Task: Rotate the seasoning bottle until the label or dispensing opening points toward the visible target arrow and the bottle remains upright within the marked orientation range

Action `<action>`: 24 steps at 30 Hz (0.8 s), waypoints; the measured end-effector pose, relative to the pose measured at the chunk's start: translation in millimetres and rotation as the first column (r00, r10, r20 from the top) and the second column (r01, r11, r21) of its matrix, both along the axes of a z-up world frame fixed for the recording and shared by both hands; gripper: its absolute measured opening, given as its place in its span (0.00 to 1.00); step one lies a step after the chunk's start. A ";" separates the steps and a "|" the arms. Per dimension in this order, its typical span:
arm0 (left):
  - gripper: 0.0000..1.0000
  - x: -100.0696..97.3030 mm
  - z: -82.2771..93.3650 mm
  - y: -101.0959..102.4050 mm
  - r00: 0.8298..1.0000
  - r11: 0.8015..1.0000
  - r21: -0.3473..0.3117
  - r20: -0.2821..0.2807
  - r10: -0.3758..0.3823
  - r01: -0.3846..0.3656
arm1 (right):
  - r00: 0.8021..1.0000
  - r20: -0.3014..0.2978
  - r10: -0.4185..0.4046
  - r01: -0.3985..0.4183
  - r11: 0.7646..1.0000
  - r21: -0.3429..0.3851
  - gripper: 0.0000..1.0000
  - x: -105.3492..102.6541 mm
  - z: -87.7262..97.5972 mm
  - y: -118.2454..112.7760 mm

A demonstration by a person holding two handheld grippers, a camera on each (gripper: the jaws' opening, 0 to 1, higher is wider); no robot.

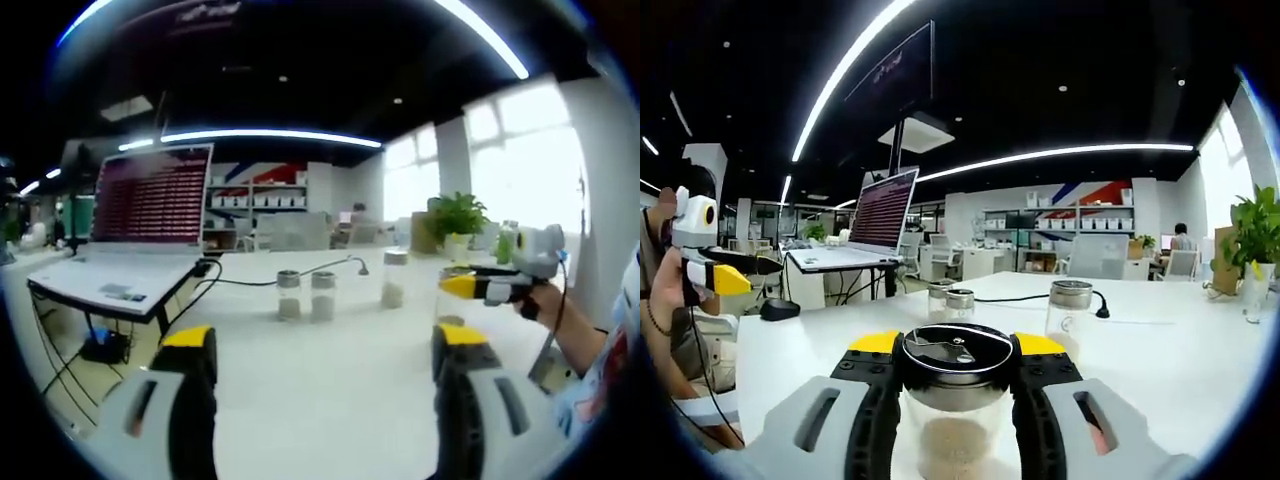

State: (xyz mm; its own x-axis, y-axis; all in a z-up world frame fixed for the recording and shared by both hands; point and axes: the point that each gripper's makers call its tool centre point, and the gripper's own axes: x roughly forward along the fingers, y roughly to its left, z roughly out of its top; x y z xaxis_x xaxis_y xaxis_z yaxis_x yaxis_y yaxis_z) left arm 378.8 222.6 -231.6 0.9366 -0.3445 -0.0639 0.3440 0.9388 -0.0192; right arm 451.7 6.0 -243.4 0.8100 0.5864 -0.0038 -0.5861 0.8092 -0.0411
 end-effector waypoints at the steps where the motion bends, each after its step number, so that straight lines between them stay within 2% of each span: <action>1: 0.94 0.0 0.1 -0.4 1.000 1.000 -0.003 0.000 -0.001 0.001 | 1.000 -0.001 -0.004 0.004 1.000 -0.001 0.42 -0.1 -0.1 0.2; 4: 0.94 0.3 -0.2 -0.8 1.000 1.000 -0.006 -0.001 -0.001 0.001 | 1.000 -0.004 -0.019 0.019 1.000 -0.004 0.42 0.1 -0.5 -0.3; 6: 0.95 0.6 4.3 -0.2 1.000 0.999 -0.049 0.010 -0.002 0.003 | 1.000 -0.001 -0.029 0.029 1.000 0.001 0.42 -0.3 -0.8 -0.4; 8: 0.95 -0.2 5.9 0.9 1.000 0.998 -0.063 0.012 -0.006 0.006 | 0.999 0.001 -0.045 0.045 0.999 0.000 0.42 -0.6 -0.7 -0.1; 13: 0.96 1.4 1.1 2.3 1.000 1.000 -0.014 -0.001 0.011 -0.011 | 0.998 0.002 -0.064 0.064 0.998 -0.003 0.42 -0.7 -0.9 -0.6; 24: 0.96 -0.4 0.3 -1.3 1.000 1.000 -0.030 -0.005 -0.006 0.006 | 0.991 -0.003 -0.133 0.133 0.991 -0.017 0.42 -2.4 -1.9 -1.3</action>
State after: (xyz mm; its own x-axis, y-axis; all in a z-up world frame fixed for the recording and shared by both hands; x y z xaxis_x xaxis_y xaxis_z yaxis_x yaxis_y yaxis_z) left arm 378.3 221.4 -231.3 0.9342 -0.3521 -0.0578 0.3496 0.9356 -0.0493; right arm 449.3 4.7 -245.3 0.8807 0.4735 -0.0161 -0.4736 0.8791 -0.0534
